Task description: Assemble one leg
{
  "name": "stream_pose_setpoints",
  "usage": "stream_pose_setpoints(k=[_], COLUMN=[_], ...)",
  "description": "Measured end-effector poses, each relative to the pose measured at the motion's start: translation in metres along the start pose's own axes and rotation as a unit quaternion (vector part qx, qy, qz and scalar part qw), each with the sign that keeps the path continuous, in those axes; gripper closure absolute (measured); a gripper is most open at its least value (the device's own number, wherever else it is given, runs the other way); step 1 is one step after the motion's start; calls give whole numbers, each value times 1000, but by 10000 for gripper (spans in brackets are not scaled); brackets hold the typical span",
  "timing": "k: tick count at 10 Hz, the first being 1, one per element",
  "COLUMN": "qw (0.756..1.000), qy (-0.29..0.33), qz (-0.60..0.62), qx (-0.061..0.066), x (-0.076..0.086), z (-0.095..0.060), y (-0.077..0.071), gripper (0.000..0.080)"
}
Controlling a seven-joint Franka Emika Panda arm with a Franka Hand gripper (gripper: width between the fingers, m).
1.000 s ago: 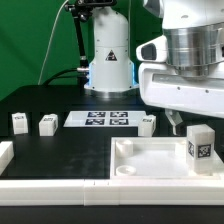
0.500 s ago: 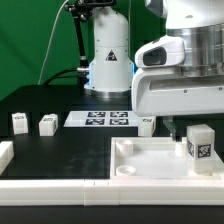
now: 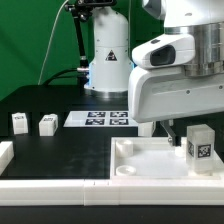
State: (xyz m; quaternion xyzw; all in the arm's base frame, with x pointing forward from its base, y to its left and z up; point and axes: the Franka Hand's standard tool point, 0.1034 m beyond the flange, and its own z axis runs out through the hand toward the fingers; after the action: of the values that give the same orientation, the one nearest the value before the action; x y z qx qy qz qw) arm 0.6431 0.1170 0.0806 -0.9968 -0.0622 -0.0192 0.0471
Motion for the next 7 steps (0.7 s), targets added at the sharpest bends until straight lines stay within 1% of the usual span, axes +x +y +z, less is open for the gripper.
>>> stream_pose_setpoints(k=[1,2,3,6,7], qw=[1000,1000,1000,999,993], qy=[0,0,0,0,2], qz=[0,0,3,46,117], qx=[0,0,0,2,9], x=[0,0,0,0,0], z=[0,0,0,0,1], y=[0,0,0,0,3], gripper=[239,422,508,508,508])
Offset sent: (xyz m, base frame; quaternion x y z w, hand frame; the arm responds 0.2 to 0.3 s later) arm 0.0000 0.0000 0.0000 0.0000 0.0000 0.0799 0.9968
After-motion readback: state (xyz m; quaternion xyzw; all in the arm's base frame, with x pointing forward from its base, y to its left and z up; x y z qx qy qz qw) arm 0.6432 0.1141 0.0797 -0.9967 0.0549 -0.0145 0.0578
